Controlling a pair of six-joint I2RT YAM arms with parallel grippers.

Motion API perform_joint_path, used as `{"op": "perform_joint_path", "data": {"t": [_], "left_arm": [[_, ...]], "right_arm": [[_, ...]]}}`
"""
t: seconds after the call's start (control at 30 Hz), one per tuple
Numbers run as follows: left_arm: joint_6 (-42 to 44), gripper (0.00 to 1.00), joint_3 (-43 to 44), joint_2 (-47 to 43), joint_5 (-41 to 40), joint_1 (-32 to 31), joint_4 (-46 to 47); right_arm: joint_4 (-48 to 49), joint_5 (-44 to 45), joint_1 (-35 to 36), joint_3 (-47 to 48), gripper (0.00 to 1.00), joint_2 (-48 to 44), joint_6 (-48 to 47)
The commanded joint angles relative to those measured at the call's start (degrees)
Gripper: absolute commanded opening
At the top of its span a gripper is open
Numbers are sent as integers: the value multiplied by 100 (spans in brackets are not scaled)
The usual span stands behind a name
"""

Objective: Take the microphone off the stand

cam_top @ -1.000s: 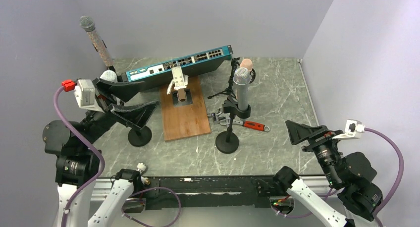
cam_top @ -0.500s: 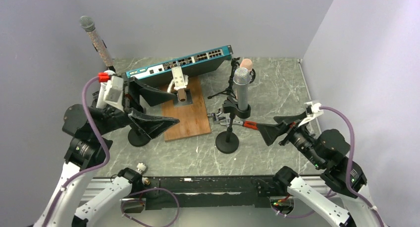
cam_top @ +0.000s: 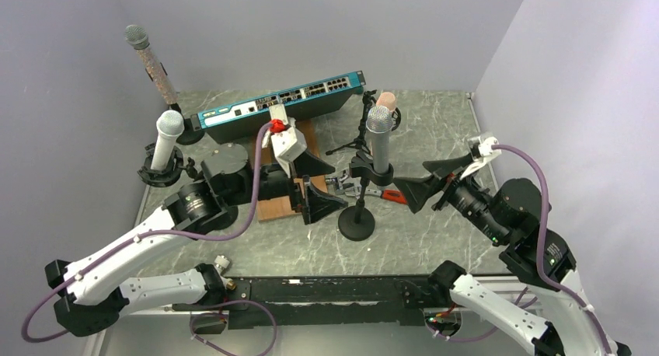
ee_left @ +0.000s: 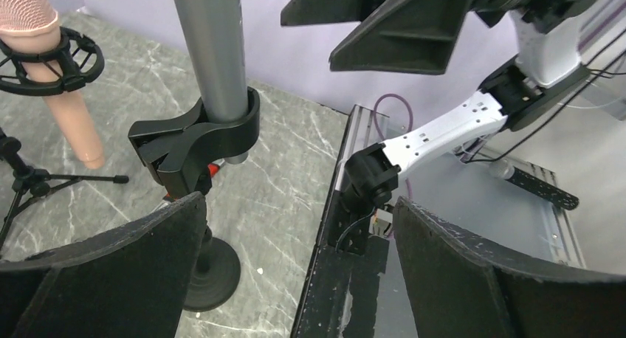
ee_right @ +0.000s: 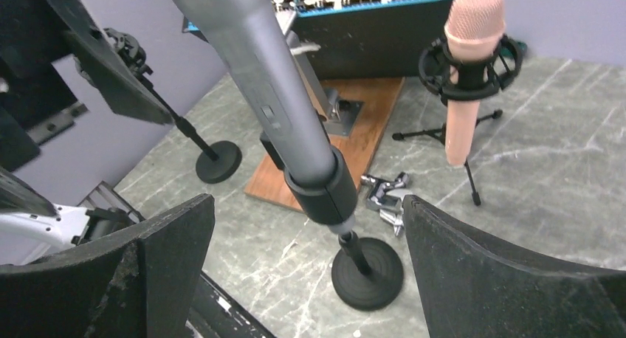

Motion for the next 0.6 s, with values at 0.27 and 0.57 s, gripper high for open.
{"op": "perform_joint_path", "data": {"t": [0.27,0.57], "left_arm": [[218,99,118,248,-964,-257,166],[208,99,11,223,-1286,-257,-34]], "right_arm": [[693,-561,7,885,100,1273,-374],[1003,-635,7,860,97,1567,-537]]}}
